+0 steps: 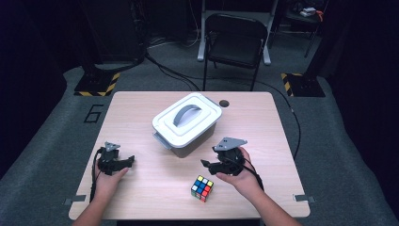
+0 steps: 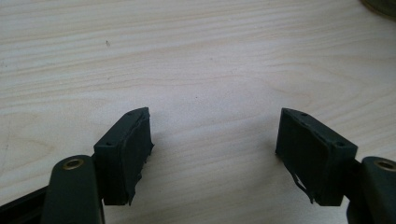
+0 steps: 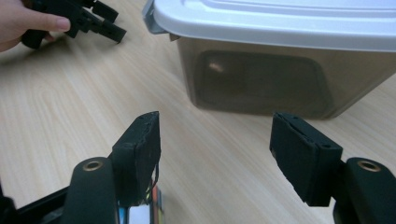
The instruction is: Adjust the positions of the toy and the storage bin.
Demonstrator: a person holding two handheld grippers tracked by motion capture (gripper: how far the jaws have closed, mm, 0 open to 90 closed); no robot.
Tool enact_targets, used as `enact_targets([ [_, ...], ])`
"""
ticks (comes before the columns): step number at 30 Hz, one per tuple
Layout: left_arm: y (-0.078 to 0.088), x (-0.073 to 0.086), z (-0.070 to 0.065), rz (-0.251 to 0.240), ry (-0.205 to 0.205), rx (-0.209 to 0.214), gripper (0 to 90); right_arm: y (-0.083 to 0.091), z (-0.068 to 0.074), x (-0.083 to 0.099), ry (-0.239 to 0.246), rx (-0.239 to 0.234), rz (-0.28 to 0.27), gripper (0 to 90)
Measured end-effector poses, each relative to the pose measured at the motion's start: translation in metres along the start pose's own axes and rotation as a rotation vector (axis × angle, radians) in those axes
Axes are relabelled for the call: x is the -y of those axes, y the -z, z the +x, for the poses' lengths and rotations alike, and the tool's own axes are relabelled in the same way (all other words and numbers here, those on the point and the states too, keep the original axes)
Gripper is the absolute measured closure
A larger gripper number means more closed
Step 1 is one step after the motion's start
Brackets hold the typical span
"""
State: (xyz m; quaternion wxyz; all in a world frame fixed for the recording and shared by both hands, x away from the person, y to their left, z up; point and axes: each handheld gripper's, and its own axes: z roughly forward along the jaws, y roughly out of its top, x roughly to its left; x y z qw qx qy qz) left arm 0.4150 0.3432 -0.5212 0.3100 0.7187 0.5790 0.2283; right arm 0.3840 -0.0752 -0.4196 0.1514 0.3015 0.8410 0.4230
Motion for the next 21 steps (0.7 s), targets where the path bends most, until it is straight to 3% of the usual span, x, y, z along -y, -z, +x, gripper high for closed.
enact_targets([
  [6, 0.01, -0.011, -0.006, -0.012, -0.001, 0.024, 31.1, -0.009, -0.004, -0.008, -0.022, 0.022, 0.01, 36.6],
  [11, 0.015, -0.022, -0.006, 0.019, 0.0, 0.052, 36.8, -0.013, -0.008, -0.016, -0.032, 0.046, 0.011, 36.6],
  [15, 0.014, -0.035, -0.007, 0.001, 0.044, 0.063, 38.9, -0.016, -0.009, -0.02, -0.05, 0.059, 0.01, 36.5],
  [21, 0.013, -0.056, -0.015, -0.023, 0.038, 0.064, 39.0, -0.021, -0.012, -0.025, -0.061, 0.074, 0.009, 36.1],
])
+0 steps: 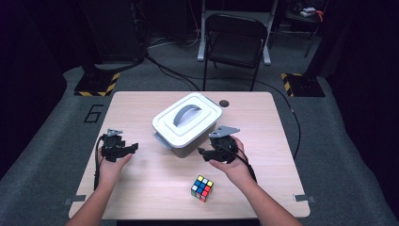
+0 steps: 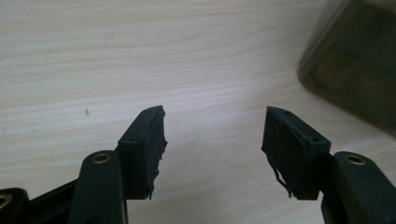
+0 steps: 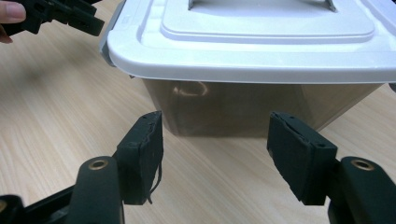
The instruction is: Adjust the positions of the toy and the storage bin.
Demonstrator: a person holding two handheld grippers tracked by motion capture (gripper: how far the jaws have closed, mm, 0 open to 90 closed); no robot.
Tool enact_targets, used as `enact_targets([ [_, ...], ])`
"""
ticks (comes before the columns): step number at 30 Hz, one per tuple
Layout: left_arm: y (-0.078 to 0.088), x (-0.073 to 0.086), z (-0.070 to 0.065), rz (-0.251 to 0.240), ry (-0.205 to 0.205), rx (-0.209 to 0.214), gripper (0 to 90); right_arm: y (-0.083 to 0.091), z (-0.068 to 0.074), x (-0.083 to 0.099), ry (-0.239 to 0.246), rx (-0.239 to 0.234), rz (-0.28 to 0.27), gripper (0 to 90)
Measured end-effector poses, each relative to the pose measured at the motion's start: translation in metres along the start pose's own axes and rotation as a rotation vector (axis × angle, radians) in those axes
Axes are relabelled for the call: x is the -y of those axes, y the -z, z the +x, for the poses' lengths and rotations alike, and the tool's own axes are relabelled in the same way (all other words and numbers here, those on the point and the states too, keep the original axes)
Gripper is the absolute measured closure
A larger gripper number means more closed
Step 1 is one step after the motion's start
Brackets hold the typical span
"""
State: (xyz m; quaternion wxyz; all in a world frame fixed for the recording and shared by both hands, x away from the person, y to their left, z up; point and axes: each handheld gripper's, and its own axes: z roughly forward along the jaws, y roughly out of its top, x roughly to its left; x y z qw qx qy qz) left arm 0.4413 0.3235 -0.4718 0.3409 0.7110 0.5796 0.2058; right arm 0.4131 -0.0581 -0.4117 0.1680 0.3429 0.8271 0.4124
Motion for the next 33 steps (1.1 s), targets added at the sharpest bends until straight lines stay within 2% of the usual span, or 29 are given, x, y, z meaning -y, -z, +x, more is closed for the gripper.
enact_targets([
  [2, -0.001, -0.006, -0.004, -0.017, -0.003, -0.003, 39.1, -0.001, -0.001, -0.001, 0.001, 0.003, 0.001, 36.0],
  [4, -0.001, -0.011, -0.007, -0.014, -0.017, 0.001, 40.0, -0.002, -0.001, -0.002, -0.004, 0.003, 0.002, 36.1],
  [9, 0.0, -0.02, -0.014, -0.014, -0.016, 0.015, 42.4, -0.003, -0.002, -0.002, -0.003, 0.009, 0.002, 35.9],
  [12, 0.0, -0.026, -0.018, -0.016, -0.024, 0.005, 44.4, -0.004, -0.003, -0.002, -0.002, 0.009, 0.002, 35.7],
  [17, 0.0, -0.035, -0.023, -0.027, -0.016, -0.001, 45.5, -0.005, -0.003, -0.002, -0.003, 0.011, 0.0, 35.7],
  [21, 0.0, -0.045, -0.026, -0.054, -0.002, 0.012, 45.6, -0.005, -0.004, -0.002, -0.005, 0.013, 0.001, 35.7],
  [26, -0.004, -0.057, -0.033, -0.062, -0.015, 0.012, 45.6, -0.004, -0.006, -0.002, -0.015, 0.017, -0.002, 35.5],
  [29, -0.008, -0.062, -0.033, -0.061, -0.006, 0.027, 45.4, -0.003, -0.007, -0.002, -0.018, 0.018, -0.005, 35.4],
  [33, -0.012, -0.069, -0.034, -0.065, -0.016, 0.039, 45.0, -0.004, -0.009, -0.001, -0.02, 0.018, -0.003, 35.2],
])
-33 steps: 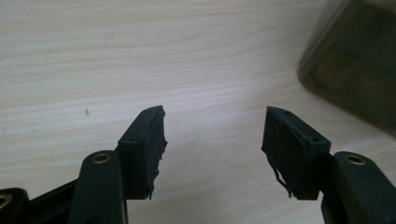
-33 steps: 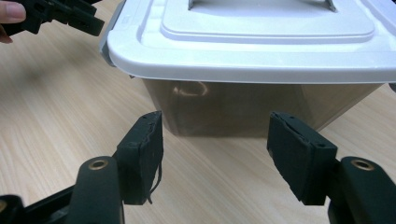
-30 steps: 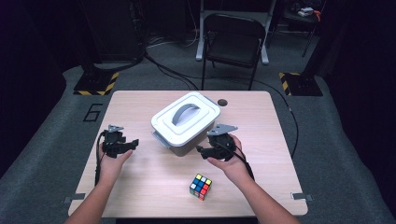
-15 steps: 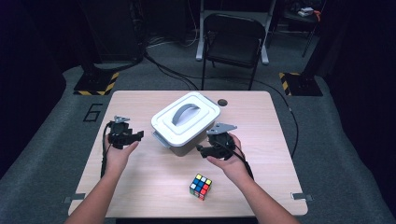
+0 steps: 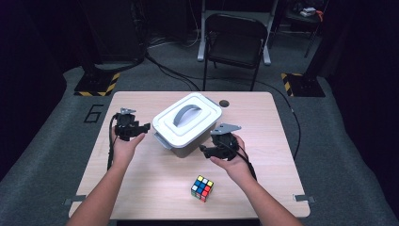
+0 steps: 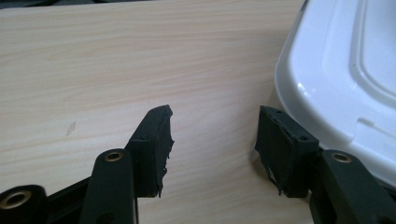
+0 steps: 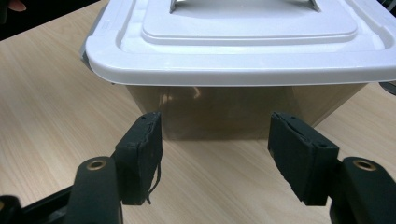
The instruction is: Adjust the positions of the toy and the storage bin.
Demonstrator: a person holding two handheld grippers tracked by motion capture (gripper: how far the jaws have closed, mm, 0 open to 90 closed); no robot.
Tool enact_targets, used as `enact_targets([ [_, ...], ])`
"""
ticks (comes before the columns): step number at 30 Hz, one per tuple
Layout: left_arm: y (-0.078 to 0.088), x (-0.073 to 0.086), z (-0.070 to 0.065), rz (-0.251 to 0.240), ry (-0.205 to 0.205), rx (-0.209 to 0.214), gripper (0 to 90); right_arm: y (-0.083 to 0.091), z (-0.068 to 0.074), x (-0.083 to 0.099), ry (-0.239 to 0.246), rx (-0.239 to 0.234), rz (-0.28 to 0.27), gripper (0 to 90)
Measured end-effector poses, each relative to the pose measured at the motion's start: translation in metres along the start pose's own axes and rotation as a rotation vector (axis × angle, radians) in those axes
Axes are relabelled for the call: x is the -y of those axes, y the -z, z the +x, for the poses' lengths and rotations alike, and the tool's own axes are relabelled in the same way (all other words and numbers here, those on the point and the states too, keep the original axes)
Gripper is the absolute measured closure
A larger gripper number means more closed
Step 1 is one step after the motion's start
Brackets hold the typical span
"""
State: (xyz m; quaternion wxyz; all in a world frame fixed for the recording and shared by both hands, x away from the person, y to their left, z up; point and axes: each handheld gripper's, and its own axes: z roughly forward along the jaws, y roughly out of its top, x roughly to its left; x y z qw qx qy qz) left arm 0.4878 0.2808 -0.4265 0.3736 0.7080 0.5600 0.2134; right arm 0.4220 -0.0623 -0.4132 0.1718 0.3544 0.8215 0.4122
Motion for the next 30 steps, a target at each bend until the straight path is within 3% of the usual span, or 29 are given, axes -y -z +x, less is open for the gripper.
enact_targets([
  [11, 0.002, 0.0, -0.006, -0.011, -0.011, 0.024, 48.1, -0.005, -0.004, 0.0, -0.03, 0.002, 0.003, 32.8],
  [13, 0.003, 0.001, -0.007, -0.003, -0.029, 0.022, 49.3, -0.004, -0.004, 0.0, -0.03, 0.001, -0.002, 32.6],
  [19, 0.005, 0.005, -0.008, -0.005, -0.022, 0.042, 51.7, -0.002, -0.005, -0.002, -0.038, 0.008, -0.007, 32.4],
  [26, 0.008, 0.01, -0.018, -0.01, -0.043, 0.074, 52.8, -0.001, -0.005, -0.007, -0.044, 0.01, -0.023, 31.5],
  [30, 0.008, 0.015, -0.025, 0.026, -0.069, 0.1, 51.1, -0.001, -0.005, -0.01, -0.035, 0.014, -0.037, 29.8],
])
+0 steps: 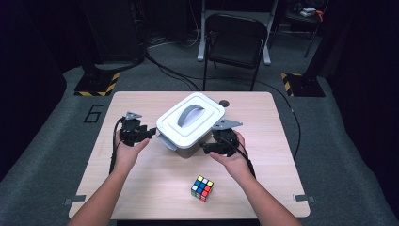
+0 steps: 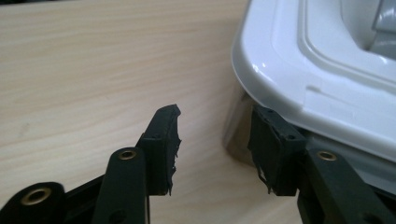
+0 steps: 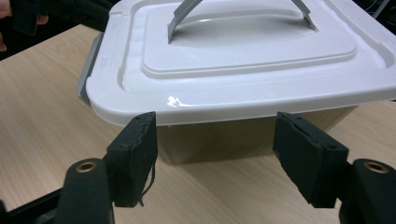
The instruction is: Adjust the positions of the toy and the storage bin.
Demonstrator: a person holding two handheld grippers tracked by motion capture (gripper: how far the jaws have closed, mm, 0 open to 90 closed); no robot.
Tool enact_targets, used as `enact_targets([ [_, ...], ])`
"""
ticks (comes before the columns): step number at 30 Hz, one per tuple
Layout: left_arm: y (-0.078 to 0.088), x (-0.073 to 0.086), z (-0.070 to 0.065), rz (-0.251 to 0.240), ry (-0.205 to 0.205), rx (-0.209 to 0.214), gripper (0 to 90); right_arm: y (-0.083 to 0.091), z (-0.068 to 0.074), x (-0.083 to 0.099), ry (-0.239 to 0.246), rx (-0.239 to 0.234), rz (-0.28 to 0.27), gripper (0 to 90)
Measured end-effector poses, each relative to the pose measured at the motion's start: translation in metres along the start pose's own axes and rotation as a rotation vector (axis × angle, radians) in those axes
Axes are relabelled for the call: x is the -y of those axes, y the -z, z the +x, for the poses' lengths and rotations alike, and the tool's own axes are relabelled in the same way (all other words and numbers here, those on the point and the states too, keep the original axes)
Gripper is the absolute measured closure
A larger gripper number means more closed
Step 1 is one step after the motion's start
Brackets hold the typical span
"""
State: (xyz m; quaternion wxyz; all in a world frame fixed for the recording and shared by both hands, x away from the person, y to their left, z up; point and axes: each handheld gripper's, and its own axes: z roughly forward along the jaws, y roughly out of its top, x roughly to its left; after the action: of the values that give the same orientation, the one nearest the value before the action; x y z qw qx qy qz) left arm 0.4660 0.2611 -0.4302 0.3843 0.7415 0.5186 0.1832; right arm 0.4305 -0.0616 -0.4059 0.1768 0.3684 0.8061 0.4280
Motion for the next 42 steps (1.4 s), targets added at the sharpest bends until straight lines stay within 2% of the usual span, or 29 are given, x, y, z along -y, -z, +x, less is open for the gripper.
enact_targets([
  [4, -0.004, 0.003, -0.008, 0.031, -0.055, 0.007, 49.9, -0.001, 0.003, -0.003, -0.004, 0.028, -0.001, 24.6],
  [5, -0.005, 0.004, -0.008, 0.034, -0.057, 0.006, 49.9, -0.002, 0.003, -0.004, -0.002, 0.033, -0.002, 23.7],
  [6, -0.006, 0.004, -0.009, 0.024, -0.04, 0.006, 49.9, -0.003, 0.002, -0.004, -0.005, 0.039, -0.006, 23.0],
  [7, -0.006, 0.004, -0.009, 0.024, -0.04, 0.006, 49.8, -0.003, 0.002, -0.004, -0.005, 0.039, -0.006, 23.0],
  [8, -0.007, 0.005, -0.009, 0.022, -0.02, 0.014, 49.8, -0.006, 0.002, -0.006, -0.01, 0.056, -0.003, 20.4],
  [12, -0.005, 0.006, -0.012, 0.019, -0.023, 0.024, 51.2, -0.011, 0.003, -0.008, -0.032, 0.068, 0.006, 17.9],
  [16, -0.007, 0.01, -0.018, 0.026, -0.035, 0.052, 50.8, -0.013, 0.004, -0.01, -0.024, 0.086, 0.011, 16.0],
  [24, -0.004, 0.016, -0.026, 0.009, -0.023, 0.068, 50.2, -0.018, 0.007, -0.01, -0.008, 0.113, 0.045, 14.8],
  [27, -0.004, 0.017, -0.025, 0.007, -0.01, 0.07, 47.2, -0.017, 0.004, -0.01, -0.002, 0.13, 0.045, 15.4],
  [30, -0.003, 0.018, -0.022, 0.018, -0.022, 0.056, 46.0, -0.015, -0.002, -0.009, -0.025, 0.132, 0.056, 16.1],
  [31, -0.003, 0.018, -0.021, 0.016, -0.015, 0.05, 45.8, -0.013, -0.005, -0.008, -0.013, 0.132, 0.057, 16.1],
  [32, -0.002, 0.018, -0.019, 0.021, -0.024, 0.041, 45.7, -0.012, -0.006, -0.008, -0.023, 0.135, 0.058, 16.2],
  [33, -0.002, 0.018, -0.018, 0.018, -0.016, 0.036, 45.7, -0.011, -0.009, -0.007, -0.013, 0.135, 0.06, 16.4],
  [37, -0.004, 0.014, -0.015, 0.022, -0.004, 0.018, 45.4, -0.008, -0.017, -0.006, -0.034, 0.13, 0.071, 17.4],
  [40, -0.007, 0.009, -0.018, 0.012, 0.0, 0.017, 44.4, -0.006, -0.02, -0.006, -0.025, 0.134, 0.075, 18.0],
  [42, -0.007, 0.006, -0.02, 0.009, -0.008, 0.027, 44.0, -0.004, -0.023, -0.006, -0.04, 0.144, 0.079, 18.5],
])
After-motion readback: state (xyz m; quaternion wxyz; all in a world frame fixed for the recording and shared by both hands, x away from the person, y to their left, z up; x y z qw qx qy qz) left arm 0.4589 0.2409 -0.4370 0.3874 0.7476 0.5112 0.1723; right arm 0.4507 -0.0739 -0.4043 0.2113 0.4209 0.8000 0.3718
